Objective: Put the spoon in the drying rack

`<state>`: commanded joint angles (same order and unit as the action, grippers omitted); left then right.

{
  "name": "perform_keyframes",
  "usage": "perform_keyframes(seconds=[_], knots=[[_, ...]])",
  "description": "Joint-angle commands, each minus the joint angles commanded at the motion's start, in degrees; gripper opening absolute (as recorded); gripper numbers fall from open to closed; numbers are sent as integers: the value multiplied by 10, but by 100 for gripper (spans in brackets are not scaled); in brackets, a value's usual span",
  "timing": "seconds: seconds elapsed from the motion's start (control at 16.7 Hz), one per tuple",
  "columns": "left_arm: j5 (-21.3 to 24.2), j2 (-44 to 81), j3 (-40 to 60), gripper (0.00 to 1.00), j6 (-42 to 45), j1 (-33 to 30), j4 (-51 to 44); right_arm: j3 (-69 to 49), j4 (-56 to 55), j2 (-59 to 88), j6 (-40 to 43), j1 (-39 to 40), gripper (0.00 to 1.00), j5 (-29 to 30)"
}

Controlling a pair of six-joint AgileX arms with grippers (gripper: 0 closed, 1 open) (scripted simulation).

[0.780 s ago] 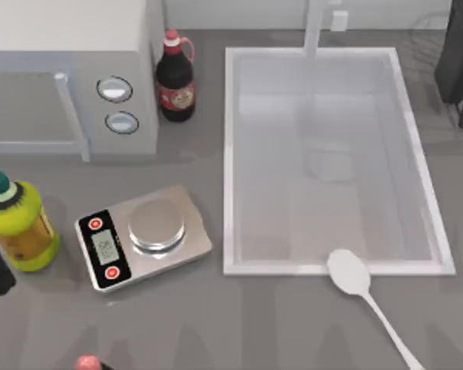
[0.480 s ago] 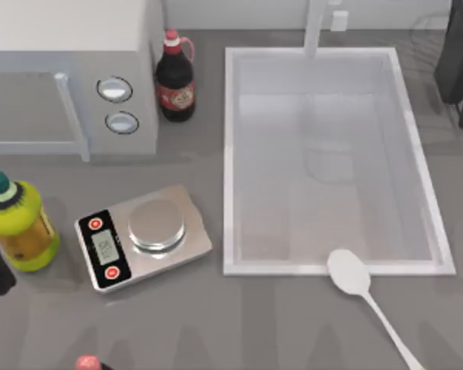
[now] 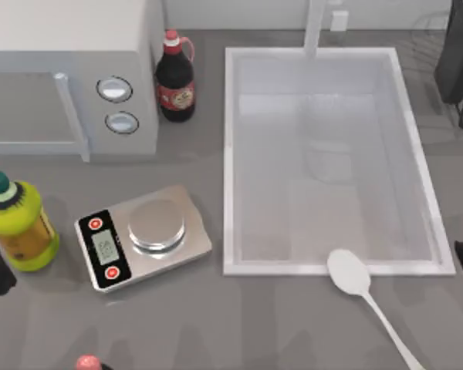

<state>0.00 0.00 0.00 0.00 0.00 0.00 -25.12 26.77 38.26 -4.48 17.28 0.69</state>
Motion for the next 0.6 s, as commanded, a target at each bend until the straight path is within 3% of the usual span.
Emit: perform_keyframes(seconds=[0.6], knots=[[0,0,0,100,0,0,0,-264,283,416,-47,181,100,7]])
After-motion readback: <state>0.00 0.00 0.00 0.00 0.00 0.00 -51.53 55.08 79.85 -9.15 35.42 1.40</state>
